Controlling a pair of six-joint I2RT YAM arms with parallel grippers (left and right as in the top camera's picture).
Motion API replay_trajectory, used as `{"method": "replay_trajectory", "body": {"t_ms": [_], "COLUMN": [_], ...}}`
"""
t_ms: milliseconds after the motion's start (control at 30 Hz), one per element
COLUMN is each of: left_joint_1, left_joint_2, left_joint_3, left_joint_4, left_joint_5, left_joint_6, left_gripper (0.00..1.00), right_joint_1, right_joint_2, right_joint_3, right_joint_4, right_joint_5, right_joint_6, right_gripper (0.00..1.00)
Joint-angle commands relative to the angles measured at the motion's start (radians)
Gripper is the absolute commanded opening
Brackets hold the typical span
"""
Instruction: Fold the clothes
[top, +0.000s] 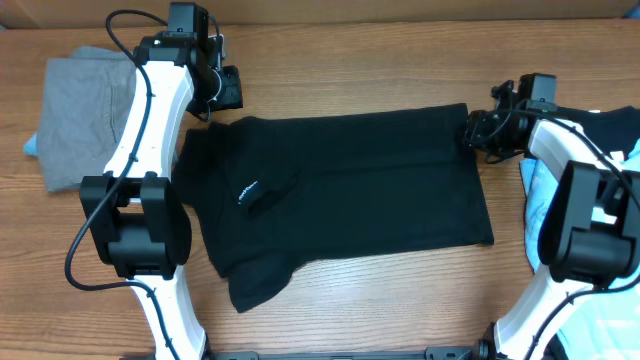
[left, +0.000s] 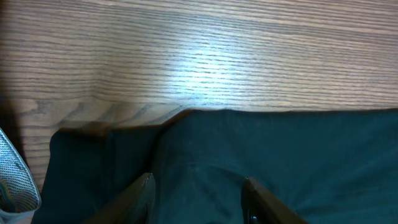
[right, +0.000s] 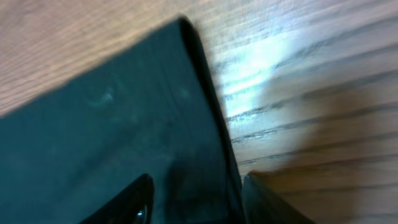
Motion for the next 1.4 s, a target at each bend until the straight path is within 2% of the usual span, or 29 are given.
{"method": "replay_trajectory", "body": {"t_ms": [0,67,200,333,700,833,867,900,933,967,1100,1233,1300,1367], "left_joint_1": [0.0,0.0,0.0,0.0,0.0,0.0,0.0,-0.001,-0.002,-0.003,-0.005,-0.012,-0.02,-0.027], "left_joint_2": [-0.002,-0.002,-0.002,-0.002,-0.002,-0.002,-0.002,-0.002,-0.002,-0.002,-0.002,-0.002,-0.002,-0.002], "left_joint_3": [-0.003,-0.003,-0.003,-0.003,-0.003,-0.003,-0.003,-0.003,-0.003,-0.008,-0.057,-0.147,-0.196,-0.244], "left_joint_4": [0.0,0.0,0.0,0.0,-0.01,-0.012,-0.016,-0.022,-0.029,-0.033,-0.008,0.082,0.114,0.136], "left_joint_5": [0.005,0.005,0.005,0.005,0.005,0.005,0.004,0.004,0.004,0.004,0.005,0.084,0.138,0.118], "left_joint_6": [0.023,0.023,0.023,0.023,0.023,0.023,0.023,0.024,0.024,0.024,0.024,0.045,0.087,0.09], "left_gripper": [0.48,0.48,0.48,0.48,0.49,0.52,0.53,0.53,0.53,0.51,0.21,0.05,0.04,0.04], "right_joint_1": [0.005,0.005,0.005,0.005,-0.121,-0.158,-0.16,-0.161,-0.161,-0.161,-0.161,-0.161,-0.161,-0.161], "right_joint_2": [0.037,0.037,0.037,0.037,0.017,0.005,-0.001,-0.011,-0.022,-0.038,-0.126,-0.246,-0.307,-0.357], "right_joint_3": [-0.002,-0.002,-0.002,-0.002,0.015,0.015,0.015,0.015,0.015,0.015,0.015,0.016,0.016,0.016], "right_joint_4": [0.0,0.0,-0.021,-0.028,-0.042,-0.061,-0.064,-0.068,-0.068,-0.068,-0.076,-0.102,-0.124,-0.145], "right_joint_5": [0.011,0.011,-0.005,0.0,0.063,0.046,0.031,0.013,-0.002,-0.014,-0.017,-0.018,-0.018,-0.021], "right_joint_6": [-0.006,-0.006,-0.003,-0.003,0.119,0.133,0.13,0.119,0.107,0.101,0.106,0.114,0.122,0.125], "right_gripper": [0.46,0.39,0.16,0.04,0.04,0.04,0.04,0.12,0.25,0.34,0.55,0.58,0.58,0.58]}}
